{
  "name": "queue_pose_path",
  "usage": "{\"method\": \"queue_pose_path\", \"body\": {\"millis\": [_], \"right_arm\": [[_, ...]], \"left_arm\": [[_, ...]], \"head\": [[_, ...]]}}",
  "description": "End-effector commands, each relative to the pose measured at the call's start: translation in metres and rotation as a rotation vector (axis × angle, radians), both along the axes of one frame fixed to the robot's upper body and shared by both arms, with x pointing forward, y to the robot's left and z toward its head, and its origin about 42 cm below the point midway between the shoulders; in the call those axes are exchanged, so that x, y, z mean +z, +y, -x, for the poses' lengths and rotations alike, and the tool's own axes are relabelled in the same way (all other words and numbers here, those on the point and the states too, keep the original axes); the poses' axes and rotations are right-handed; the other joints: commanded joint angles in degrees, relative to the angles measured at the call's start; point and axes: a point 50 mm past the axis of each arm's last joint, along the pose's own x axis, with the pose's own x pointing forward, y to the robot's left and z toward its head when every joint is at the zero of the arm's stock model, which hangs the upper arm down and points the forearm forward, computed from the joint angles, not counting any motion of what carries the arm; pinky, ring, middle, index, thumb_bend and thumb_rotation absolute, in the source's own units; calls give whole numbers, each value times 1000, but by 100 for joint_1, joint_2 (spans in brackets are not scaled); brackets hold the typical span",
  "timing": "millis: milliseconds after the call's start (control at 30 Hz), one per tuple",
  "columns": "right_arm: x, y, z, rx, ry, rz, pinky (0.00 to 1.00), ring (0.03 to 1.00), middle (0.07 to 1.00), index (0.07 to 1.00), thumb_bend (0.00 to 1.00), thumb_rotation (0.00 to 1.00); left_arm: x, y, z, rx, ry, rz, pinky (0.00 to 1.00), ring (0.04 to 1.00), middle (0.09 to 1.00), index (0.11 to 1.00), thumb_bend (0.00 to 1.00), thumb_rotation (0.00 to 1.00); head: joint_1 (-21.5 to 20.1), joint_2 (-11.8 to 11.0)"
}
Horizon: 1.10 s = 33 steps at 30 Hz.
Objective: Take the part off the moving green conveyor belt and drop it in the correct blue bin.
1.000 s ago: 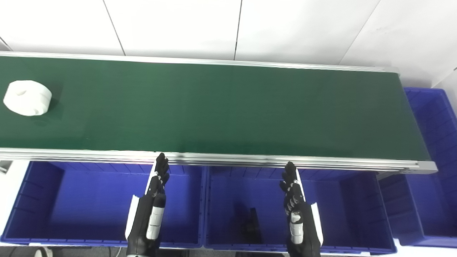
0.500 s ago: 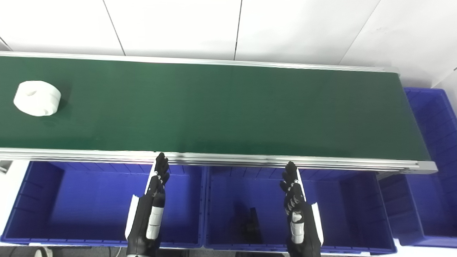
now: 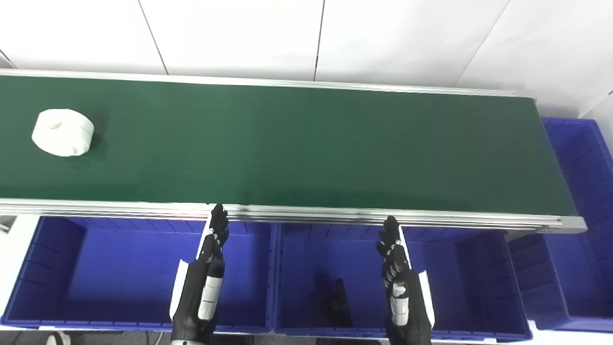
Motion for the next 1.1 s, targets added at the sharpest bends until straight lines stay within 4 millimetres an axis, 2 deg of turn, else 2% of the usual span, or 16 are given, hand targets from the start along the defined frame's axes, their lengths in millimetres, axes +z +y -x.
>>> {"method": "queue_pose_path", "body": {"millis": [0, 300, 400, 533, 633, 667, 767, 1000, 1067], "right_arm": [[8, 0, -2, 7, -20, -8, 1000, 1000, 1000, 1000, 998, 1000], [11, -3, 2, 1, -20, 2, 1000, 1000, 1000, 1000, 1000, 1000], [12, -4, 2, 2, -23, 3, 1000, 1000, 1000, 1000, 998, 1000], [12, -3, 5, 8, -16, 3, 1000, 1000, 1000, 1000, 1000, 1000], [6, -3, 6, 4, -21, 2, 1000, 1000, 1000, 1000, 996, 1000], [4, -4, 6, 2, -23, 2, 1000, 1000, 1000, 1000, 990, 1000], [-2, -10, 6, -1, -15, -2, 1000, 1000, 1000, 1000, 986, 1000], [-9, -30, 5, -4, -14, 12, 1000, 1000, 1000, 1000, 971, 1000], [-10, -36, 3, -5, -16, 9, 1000, 1000, 1000, 1000, 969, 1000]], "left_arm": [[10, -3, -1, -3, -49, 3, 1000, 1000, 1000, 1000, 699, 1000], [13, -8, 4, -4, -45, 8, 1000, 1000, 1000, 1000, 679, 1000], [14, -8, 4, -9, -44, 9, 1000, 1000, 1000, 1000, 681, 1000], [12, -8, 6, -9, -42, 15, 1000, 1000, 1000, 1000, 693, 1000], [6, -9, 8, -14, -38, 18, 1000, 1000, 1000, 1000, 713, 990], [5, -10, 8, -15, -38, 17, 1000, 1000, 1000, 1000, 714, 990], [-1, -14, 8, -23, -41, 10, 1000, 1000, 1000, 1000, 705, 997], [-6, -34, 4, -17, -41, 6, 1000, 996, 1000, 1000, 741, 998], [-7, -39, 2, -17, -47, 4, 996, 991, 1000, 1000, 691, 999]], "head": [[2, -2], [133, -52], [123, 3], [215, -178], [520, -402], [520, -402], [973, -645], [1476, -704], [1590, -693]]}}
